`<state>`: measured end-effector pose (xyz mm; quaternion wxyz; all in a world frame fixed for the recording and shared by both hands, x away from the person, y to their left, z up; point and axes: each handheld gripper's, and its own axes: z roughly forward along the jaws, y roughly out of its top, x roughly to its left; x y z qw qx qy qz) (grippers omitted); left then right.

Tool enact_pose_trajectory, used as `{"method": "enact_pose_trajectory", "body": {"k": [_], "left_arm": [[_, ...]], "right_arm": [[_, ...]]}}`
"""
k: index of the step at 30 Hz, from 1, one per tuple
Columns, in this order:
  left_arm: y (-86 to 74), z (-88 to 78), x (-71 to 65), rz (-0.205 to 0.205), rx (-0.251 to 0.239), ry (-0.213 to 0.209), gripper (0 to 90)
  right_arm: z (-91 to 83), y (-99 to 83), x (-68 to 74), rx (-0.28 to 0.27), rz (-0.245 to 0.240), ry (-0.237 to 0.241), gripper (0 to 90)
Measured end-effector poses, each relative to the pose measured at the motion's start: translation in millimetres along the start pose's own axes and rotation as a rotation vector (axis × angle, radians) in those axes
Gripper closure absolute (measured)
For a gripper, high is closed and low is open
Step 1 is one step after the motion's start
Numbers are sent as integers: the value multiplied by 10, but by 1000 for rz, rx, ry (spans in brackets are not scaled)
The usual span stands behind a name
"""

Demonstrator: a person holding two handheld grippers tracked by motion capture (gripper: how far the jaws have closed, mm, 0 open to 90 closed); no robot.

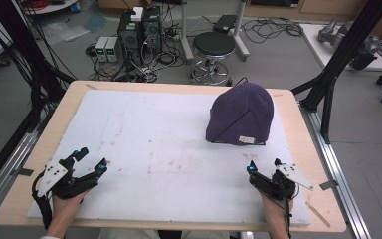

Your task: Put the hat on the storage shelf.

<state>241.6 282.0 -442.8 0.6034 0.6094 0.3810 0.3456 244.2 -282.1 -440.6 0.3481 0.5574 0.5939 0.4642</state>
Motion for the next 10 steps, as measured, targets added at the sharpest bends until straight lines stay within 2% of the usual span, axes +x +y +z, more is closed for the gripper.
{"method": "enact_pose_trajectory", "body": {"k": [2,10], "left_arm": [[-2,5,2,-4,-1,-1,231],[-5,9,2,-1,11,-9,229]], "right_arm": [[2,-1,-9,10,18,4,116],[30,-12,-9,34,3,11,116]]}}
